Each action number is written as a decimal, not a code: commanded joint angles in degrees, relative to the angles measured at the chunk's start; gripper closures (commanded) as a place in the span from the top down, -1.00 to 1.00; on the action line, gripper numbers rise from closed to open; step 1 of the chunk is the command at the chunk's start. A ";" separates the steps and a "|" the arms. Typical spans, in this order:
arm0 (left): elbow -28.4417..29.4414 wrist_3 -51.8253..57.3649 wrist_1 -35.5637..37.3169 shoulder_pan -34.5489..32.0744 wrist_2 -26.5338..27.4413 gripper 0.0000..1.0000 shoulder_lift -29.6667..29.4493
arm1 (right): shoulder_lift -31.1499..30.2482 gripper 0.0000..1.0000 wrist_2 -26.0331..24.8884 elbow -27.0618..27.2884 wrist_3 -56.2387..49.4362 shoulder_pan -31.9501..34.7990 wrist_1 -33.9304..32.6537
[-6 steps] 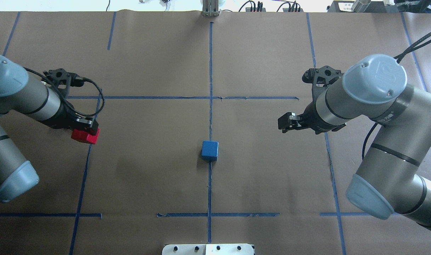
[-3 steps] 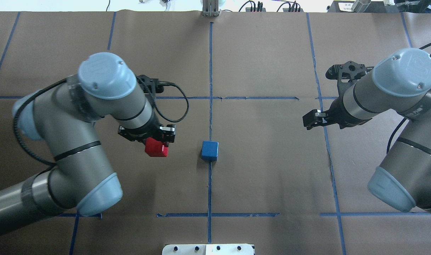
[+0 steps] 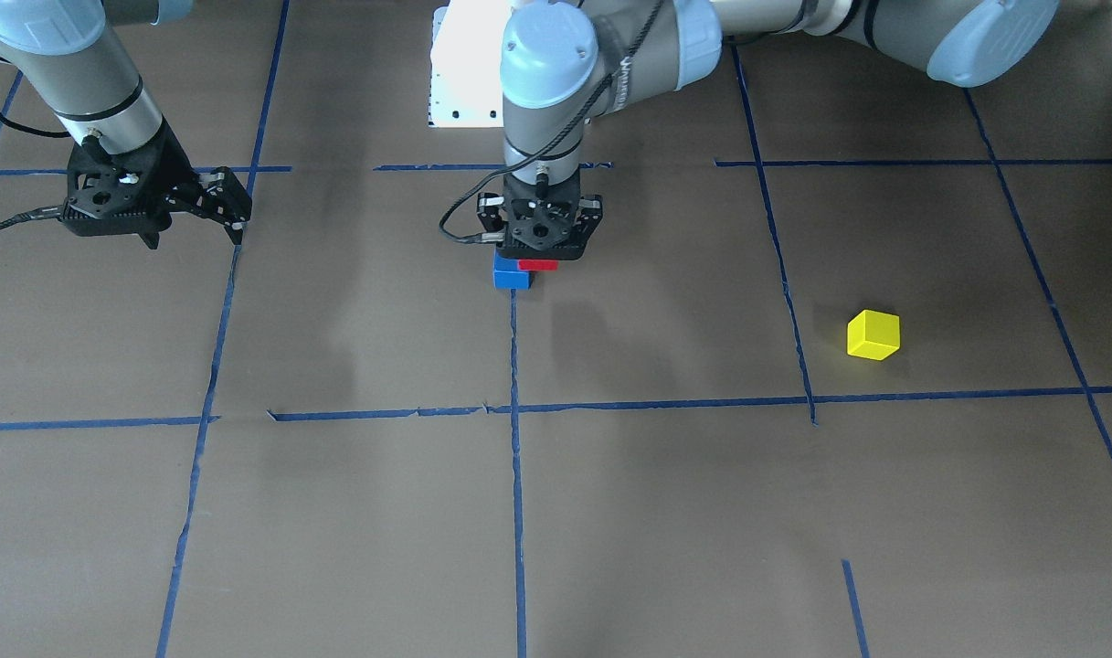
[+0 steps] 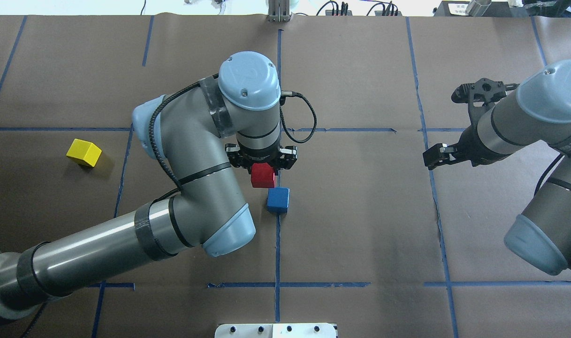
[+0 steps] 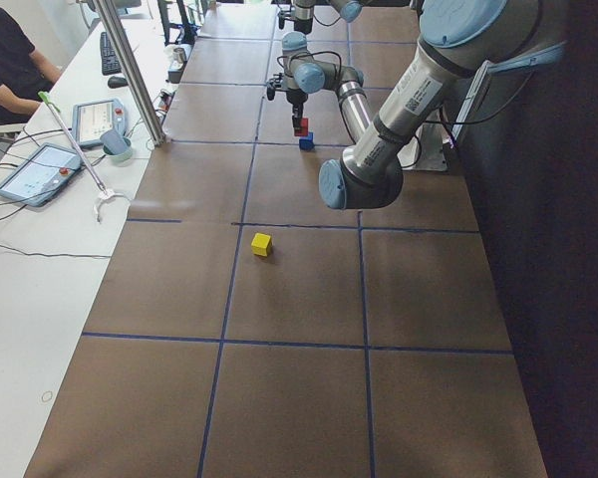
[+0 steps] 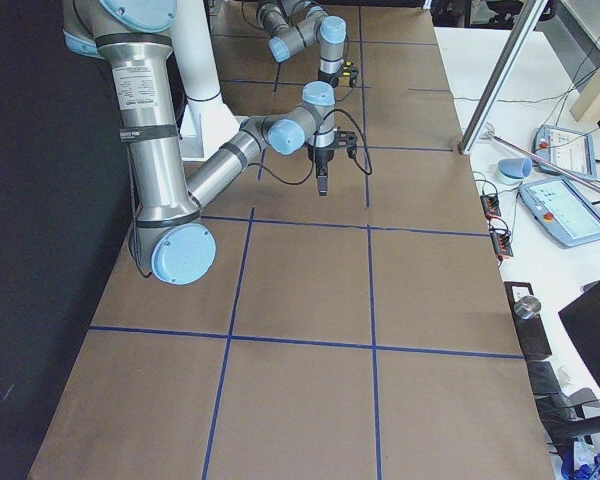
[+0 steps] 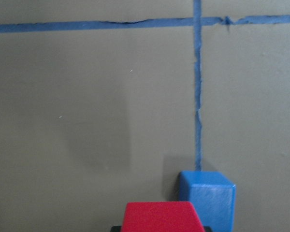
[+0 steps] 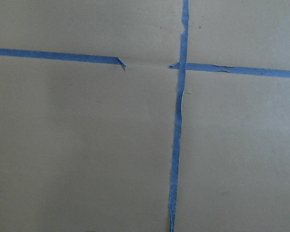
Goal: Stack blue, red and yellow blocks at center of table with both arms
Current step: 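Carry the red cube over the blue cube and lower it on top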
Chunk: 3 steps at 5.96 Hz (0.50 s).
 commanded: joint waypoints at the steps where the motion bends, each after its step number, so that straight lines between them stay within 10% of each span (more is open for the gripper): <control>1: 2.50 -0.01 -0.19 2.94 2.38 -1.00 -1.47 | -0.74 1.00 0.15 -0.06 -1.56 0.68 0.00; 3: 3.29 0.08 -0.62 4.19 2.57 -1.00 -1.37 | -0.83 1.00 0.93 -0.06 -1.56 0.69 0.00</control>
